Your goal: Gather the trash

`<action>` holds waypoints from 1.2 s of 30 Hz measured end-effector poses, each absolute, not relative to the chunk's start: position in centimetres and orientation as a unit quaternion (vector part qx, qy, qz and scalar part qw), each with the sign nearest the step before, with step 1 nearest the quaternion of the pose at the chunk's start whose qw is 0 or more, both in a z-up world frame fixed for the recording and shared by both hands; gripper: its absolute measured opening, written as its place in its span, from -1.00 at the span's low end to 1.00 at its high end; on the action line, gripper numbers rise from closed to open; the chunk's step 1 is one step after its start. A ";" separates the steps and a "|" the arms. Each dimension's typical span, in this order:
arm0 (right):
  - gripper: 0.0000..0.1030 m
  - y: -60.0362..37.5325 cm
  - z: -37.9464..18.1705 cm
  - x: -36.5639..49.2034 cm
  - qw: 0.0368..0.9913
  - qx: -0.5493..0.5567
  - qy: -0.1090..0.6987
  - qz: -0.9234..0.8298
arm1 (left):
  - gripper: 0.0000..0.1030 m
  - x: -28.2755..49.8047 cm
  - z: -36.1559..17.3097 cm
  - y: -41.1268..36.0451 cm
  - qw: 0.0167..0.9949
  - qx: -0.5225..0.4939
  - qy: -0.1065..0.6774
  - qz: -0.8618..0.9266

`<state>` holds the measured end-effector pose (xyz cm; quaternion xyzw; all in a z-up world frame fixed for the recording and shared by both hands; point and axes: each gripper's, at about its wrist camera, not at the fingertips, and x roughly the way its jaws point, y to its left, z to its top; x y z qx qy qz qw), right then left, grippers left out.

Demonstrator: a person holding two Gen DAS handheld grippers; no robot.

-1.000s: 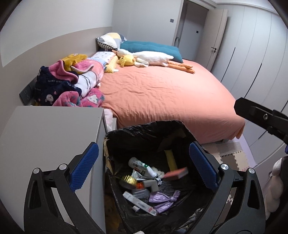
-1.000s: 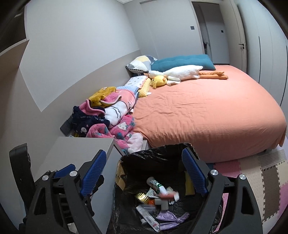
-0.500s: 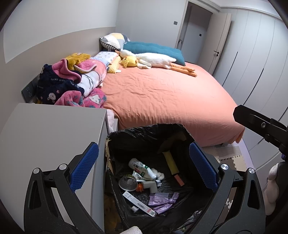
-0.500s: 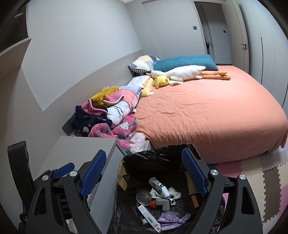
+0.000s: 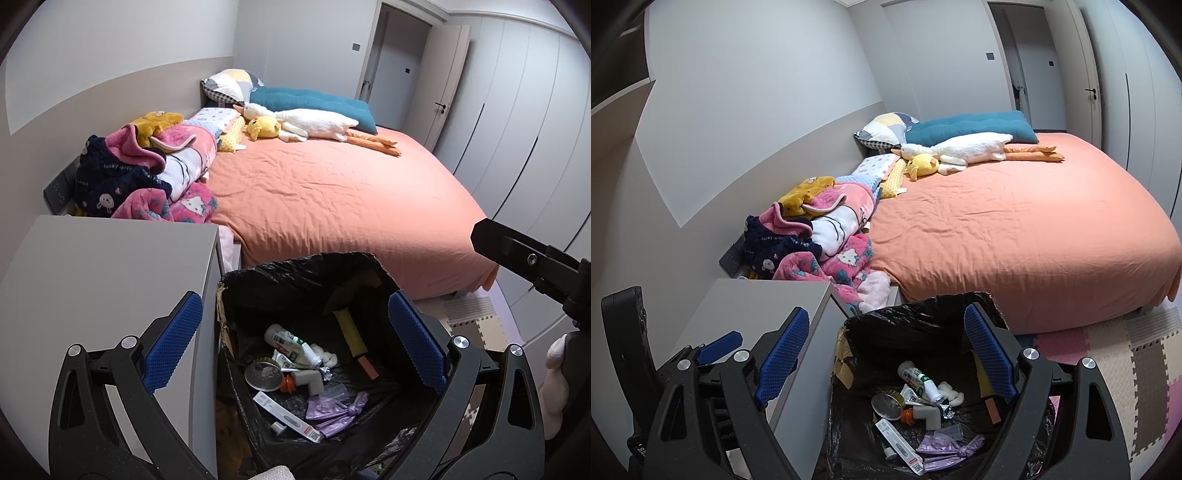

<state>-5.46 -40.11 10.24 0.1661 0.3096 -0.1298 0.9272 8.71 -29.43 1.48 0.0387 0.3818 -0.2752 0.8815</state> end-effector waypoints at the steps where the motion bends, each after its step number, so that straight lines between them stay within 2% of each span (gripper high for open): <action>1: 0.67 -40.0 10.2 -5.4 0.927 0.166 0.310 -0.130 | 0.89 8.7 1.5 -29.4 0.881 0.038 0.382 -0.276; 36: 0.67 -39.7 10.0 -5.4 0.926 0.167 0.312 -0.130 | 0.89 8.4 1.4 -30.1 0.877 0.043 0.383 -0.288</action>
